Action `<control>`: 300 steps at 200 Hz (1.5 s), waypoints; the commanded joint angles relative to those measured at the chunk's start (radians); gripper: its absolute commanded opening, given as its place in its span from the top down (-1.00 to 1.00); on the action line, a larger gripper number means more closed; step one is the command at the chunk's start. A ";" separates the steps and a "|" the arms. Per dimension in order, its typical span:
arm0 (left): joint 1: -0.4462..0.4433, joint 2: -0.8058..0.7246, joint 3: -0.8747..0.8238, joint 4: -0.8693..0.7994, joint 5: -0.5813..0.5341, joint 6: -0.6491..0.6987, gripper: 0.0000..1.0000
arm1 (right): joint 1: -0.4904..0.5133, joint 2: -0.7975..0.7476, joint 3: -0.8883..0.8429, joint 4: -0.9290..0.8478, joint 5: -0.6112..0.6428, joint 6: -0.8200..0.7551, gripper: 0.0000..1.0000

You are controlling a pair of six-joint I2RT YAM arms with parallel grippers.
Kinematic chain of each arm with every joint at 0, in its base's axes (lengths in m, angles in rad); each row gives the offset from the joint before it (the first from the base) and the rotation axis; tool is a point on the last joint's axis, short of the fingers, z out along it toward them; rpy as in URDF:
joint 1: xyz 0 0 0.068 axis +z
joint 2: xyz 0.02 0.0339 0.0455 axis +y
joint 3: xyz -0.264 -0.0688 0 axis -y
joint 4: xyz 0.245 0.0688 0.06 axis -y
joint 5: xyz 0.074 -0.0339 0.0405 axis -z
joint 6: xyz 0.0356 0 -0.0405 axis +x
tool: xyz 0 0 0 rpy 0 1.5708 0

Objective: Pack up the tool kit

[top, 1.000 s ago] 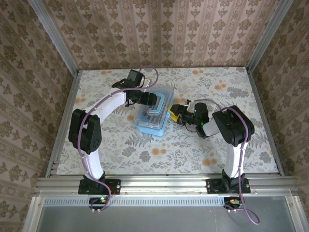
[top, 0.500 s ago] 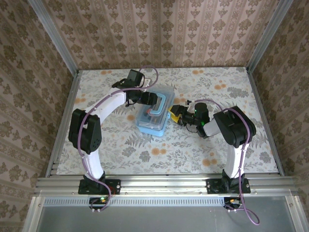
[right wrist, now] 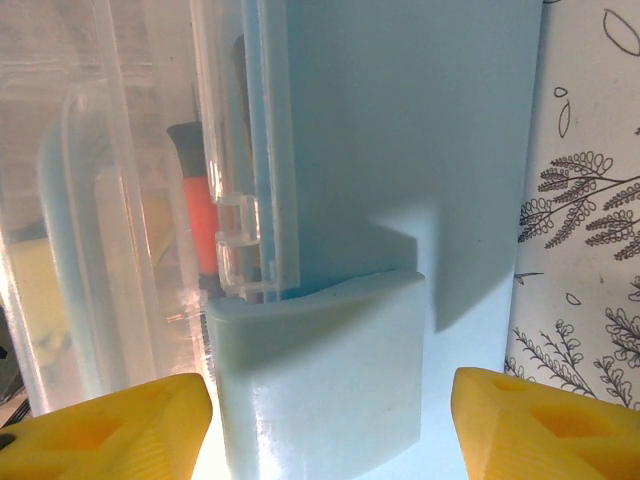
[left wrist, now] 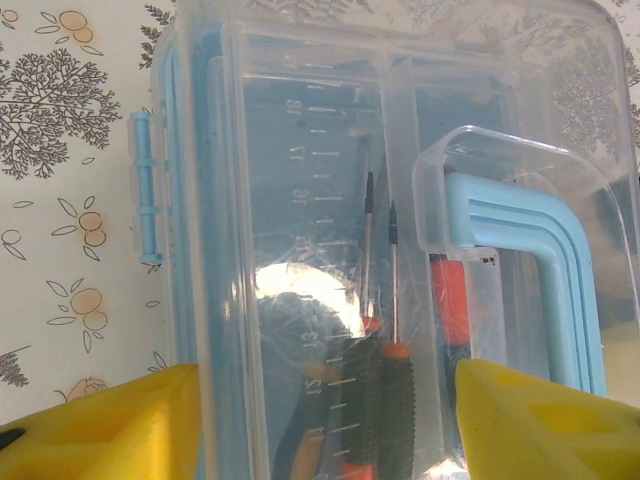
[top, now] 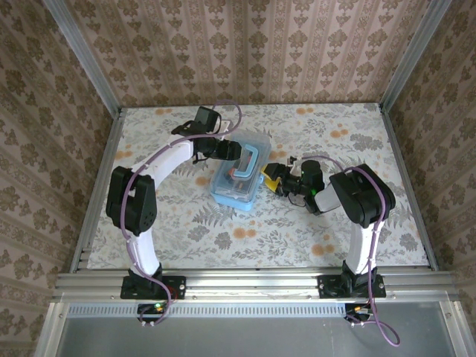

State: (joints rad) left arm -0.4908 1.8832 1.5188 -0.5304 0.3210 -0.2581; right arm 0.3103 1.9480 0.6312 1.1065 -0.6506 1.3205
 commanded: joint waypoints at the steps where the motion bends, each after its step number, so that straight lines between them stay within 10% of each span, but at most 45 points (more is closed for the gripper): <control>1: -0.040 0.094 -0.057 -0.120 0.081 -0.009 0.21 | 0.022 0.031 0.013 0.106 0.003 0.010 -0.36; 91: -0.042 0.092 -0.050 -0.128 0.078 -0.012 0.24 | 0.024 0.062 -0.007 0.199 0.015 0.017 -0.60; 186: -0.076 0.011 -0.018 -0.162 0.025 0.023 -0.60 | 0.005 0.026 -0.029 0.199 0.031 0.014 -0.67; 300: -0.136 0.093 0.019 -0.256 -0.181 0.063 -0.53 | -0.004 0.033 -0.018 0.200 0.039 0.030 -0.84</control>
State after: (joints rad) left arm -0.5583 1.8896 1.5658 -0.6018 0.1841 -0.2607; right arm 0.3019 1.9953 0.5934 1.2606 -0.6327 1.3582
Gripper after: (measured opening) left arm 0.759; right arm 0.914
